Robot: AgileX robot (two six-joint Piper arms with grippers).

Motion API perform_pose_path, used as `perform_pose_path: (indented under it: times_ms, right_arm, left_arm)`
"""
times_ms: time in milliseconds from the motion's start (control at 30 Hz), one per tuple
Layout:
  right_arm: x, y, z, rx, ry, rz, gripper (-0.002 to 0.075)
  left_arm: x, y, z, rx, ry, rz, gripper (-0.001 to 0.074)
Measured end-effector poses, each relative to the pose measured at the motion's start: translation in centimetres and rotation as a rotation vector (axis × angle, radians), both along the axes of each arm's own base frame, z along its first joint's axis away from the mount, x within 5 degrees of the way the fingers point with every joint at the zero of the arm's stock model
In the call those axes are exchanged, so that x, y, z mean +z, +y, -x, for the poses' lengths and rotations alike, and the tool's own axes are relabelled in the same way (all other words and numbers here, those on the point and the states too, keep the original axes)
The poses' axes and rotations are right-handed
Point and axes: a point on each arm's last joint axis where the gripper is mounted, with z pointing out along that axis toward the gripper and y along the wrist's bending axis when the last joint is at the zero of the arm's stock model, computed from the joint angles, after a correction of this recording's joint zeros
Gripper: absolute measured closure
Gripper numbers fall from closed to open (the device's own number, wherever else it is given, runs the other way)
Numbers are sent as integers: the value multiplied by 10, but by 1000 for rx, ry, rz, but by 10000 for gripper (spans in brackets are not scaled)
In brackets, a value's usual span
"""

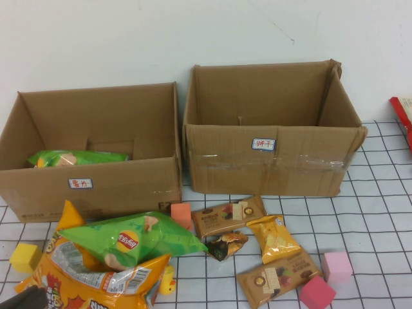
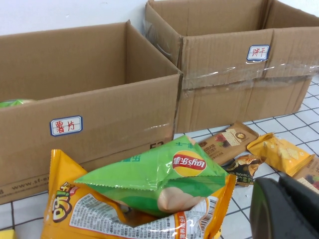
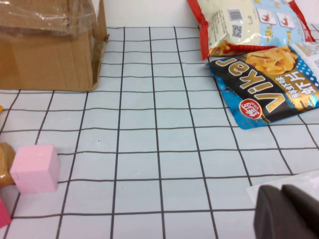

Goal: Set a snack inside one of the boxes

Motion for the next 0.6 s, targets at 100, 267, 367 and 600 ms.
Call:
perform_pose_path:
  times_ms: [100,267,367,600]
  right_arm:
    - [0,0,0,0,0,0,727]
    - [0,0,0,0,1,0,727]
    - [0,0,0,0,1,0,727]
    - [0,0,0,0,1,0,727]
  left_arm:
    - [0,0,0,0,0,0,737]
    - [0,0,0,0,0,0,737]
    - [-1,2,-1,22,-11,-26,737]
    - [-3,22,1,273,-121,48,737]
